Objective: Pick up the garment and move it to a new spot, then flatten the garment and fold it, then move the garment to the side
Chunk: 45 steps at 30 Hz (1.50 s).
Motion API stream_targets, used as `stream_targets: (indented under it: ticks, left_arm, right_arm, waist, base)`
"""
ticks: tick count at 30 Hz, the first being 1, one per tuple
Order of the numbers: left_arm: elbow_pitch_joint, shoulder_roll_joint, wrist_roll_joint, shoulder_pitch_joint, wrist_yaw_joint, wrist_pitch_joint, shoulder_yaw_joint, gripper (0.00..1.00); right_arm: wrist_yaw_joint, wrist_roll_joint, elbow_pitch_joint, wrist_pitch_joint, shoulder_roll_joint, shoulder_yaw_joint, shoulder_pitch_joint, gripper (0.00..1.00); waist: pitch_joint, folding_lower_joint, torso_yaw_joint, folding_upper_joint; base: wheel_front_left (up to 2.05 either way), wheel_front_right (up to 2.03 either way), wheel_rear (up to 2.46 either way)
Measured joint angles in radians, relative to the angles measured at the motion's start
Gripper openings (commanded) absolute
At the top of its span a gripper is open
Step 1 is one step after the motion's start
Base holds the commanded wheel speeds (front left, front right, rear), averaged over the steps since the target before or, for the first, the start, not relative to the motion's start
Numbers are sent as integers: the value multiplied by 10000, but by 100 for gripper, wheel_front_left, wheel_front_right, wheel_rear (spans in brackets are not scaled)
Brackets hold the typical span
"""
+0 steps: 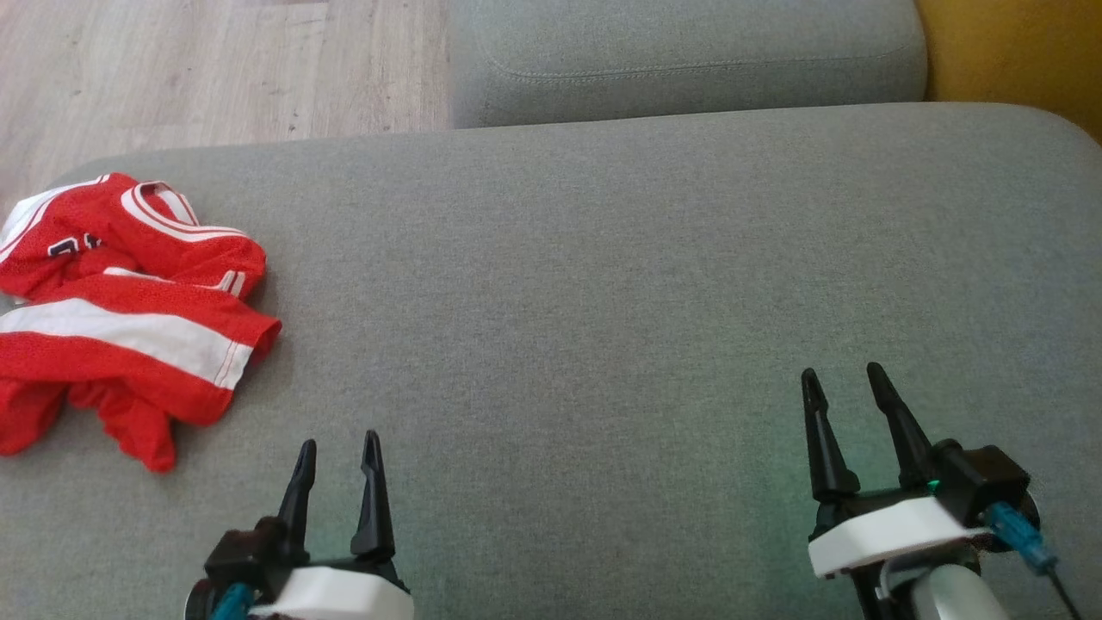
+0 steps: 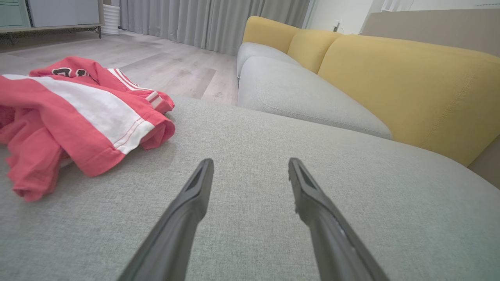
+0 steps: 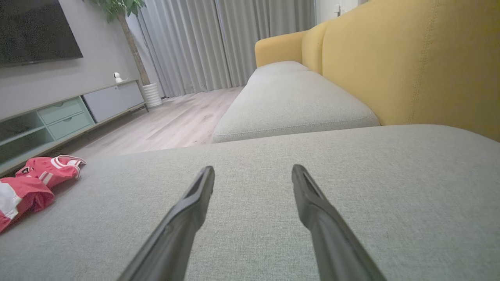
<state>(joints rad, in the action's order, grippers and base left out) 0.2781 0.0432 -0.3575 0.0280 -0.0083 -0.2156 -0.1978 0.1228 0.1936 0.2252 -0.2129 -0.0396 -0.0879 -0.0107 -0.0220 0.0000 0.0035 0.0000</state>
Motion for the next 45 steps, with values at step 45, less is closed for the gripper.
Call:
stream_targets:
  ticks: [45]
  left_arm:
    - [671, 8, 579, -85, 274, -339, -209, 100]
  right_arm:
    - [2, -1319, 836, -364, -21, 10, 191, 100]
  waist:
    - [198, 0, 792, 0]
  base:
    - [0, 0, 0]
